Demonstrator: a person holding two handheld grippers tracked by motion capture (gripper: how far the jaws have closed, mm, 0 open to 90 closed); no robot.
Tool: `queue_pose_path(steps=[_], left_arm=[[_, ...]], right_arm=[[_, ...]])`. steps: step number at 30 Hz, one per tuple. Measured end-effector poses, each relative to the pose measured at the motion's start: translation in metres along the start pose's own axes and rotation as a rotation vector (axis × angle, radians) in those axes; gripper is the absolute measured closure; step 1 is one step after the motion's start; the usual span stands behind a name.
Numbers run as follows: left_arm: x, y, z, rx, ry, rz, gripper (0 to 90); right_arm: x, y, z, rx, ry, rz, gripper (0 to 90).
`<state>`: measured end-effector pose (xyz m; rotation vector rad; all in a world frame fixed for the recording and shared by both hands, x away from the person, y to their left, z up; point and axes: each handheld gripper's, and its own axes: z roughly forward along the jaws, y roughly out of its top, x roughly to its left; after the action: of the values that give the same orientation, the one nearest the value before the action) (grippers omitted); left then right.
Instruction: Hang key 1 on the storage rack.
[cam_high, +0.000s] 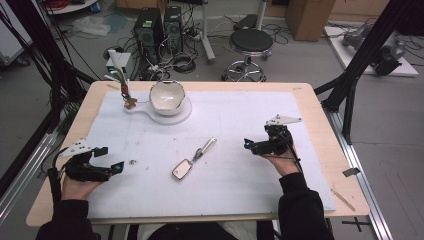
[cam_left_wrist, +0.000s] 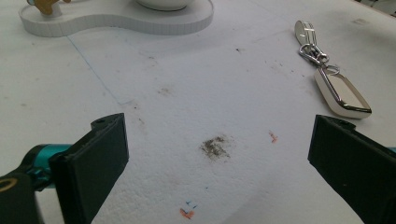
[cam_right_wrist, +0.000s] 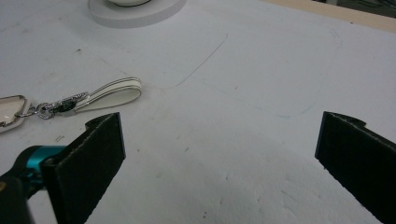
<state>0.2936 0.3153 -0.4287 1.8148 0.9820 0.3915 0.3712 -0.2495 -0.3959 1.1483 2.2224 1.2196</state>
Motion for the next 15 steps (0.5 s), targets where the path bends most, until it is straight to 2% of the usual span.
queue_pose_path(steps=[7,10,15], left_arm=[[-0.001,0.0,-0.001,0.002,0.005,0.0,5.5],[-0.002,0.0,-0.001,0.008,0.005,0.003,5.5],[-0.002,0.0,-0.001,0.007,0.005,0.001,5.5]], right_arm=[[0.0,-0.012,-0.012,-0.021,-0.006,-0.003,0.7],[0.0,-0.018,-0.015,-0.039,-0.005,0.019,0.7],[0.001,-0.027,-0.019,-0.052,-0.013,0.008,0.7]])
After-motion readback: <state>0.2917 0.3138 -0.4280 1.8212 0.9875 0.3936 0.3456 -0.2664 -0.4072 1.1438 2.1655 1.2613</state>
